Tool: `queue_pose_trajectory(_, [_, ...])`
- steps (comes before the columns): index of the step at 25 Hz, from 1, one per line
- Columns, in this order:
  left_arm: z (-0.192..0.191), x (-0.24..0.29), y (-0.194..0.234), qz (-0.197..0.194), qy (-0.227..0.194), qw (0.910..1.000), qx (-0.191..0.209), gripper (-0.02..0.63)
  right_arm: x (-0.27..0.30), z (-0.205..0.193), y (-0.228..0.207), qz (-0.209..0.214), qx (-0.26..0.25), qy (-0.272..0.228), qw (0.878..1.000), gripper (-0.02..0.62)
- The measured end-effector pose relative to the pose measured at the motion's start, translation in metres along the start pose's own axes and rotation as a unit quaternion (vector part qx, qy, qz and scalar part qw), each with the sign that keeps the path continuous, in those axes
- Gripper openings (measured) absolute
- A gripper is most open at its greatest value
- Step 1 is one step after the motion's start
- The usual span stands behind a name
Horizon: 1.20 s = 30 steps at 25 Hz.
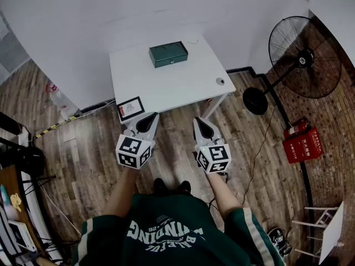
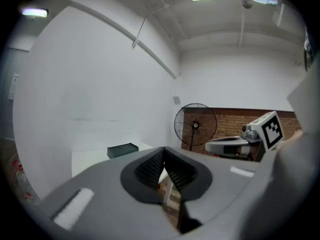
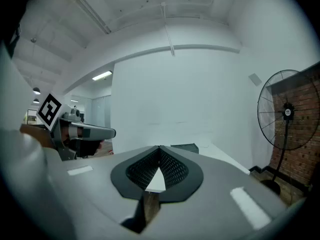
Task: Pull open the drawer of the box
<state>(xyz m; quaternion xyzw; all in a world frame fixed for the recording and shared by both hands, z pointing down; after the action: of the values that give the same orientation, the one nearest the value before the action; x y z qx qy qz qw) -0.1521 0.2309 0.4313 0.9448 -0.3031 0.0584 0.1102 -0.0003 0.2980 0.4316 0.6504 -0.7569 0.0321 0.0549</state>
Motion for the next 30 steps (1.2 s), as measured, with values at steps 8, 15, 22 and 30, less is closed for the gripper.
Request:
queue_pose_trajectory(8, [-0.006,-0.008,0.029,-0.011,0.005,0.9999,-0.001,0.054,0.016,-0.008,0.018,-0.024,-0.002,0.001,1.0,0.002])
queue_pose_trajectory(15, [-0.008,0.002,0.043,-0.025,0.012,0.9996,-0.002,0.054,0.027,-0.014,0.02,-0.037,-0.006,0.009,0.999,0.002])
queue_pose_trajectory(22, [-0.003,0.029,0.058,-0.027,0.014,0.9995,0.0,0.052,0.052,-0.004,0.011,-0.032,-0.026,-0.012,0.999,0.002])
queue_pose_trajectory(30, [0.003,0.087,0.098,0.004,0.017,0.9998,-0.004,0.054,0.126,-0.012,-0.026,-0.002,-0.013,-0.009,1.0,0.002])
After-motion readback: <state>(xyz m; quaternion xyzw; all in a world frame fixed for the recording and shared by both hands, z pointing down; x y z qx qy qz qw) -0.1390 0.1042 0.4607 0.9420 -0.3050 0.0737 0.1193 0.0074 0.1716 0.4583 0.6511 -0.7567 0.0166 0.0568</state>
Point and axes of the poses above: the fingertips, and each gripper's own axes: x forward along the fingers, y to its left, z out of its top, the point moved 2 cm from there along -x, backward along the fingers, and after that the axes turned 5 degrees about -x, right-handed, at the moved point
